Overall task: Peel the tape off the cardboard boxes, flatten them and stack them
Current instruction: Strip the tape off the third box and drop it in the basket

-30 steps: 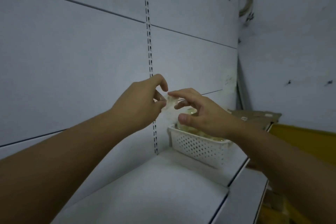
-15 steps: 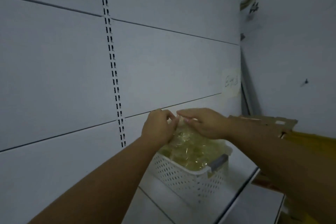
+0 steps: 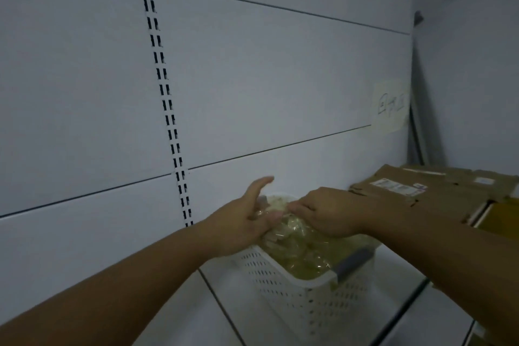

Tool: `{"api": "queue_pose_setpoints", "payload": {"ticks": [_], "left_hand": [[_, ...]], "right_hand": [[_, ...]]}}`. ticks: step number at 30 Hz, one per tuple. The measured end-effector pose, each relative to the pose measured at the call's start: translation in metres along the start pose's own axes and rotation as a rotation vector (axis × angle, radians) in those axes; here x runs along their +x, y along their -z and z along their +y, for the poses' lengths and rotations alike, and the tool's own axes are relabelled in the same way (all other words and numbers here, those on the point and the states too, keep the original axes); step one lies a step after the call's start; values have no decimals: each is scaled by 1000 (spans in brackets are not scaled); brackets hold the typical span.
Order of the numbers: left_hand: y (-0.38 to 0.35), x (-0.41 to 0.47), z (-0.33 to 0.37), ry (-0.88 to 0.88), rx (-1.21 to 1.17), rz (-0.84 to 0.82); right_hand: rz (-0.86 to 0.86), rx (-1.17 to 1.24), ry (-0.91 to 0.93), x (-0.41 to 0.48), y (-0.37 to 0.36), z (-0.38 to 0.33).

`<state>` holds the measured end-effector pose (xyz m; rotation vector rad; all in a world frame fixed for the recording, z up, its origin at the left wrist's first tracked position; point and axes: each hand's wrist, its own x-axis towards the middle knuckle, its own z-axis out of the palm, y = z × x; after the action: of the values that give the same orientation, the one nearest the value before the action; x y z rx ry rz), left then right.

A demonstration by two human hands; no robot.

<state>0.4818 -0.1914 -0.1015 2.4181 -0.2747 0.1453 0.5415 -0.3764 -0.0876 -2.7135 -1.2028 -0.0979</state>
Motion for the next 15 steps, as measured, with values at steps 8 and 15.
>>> {"api": "queue_pose_setpoints", "payload": {"ticks": [8, 15], "left_hand": [[-7, -8, 10, -28, 105, 73], [-5, -8, 8, -24, 42, 58]], "right_hand": [[190, 333, 71, -15, -20, 6], [819, 1045, -81, -24, -7, 12]]}}
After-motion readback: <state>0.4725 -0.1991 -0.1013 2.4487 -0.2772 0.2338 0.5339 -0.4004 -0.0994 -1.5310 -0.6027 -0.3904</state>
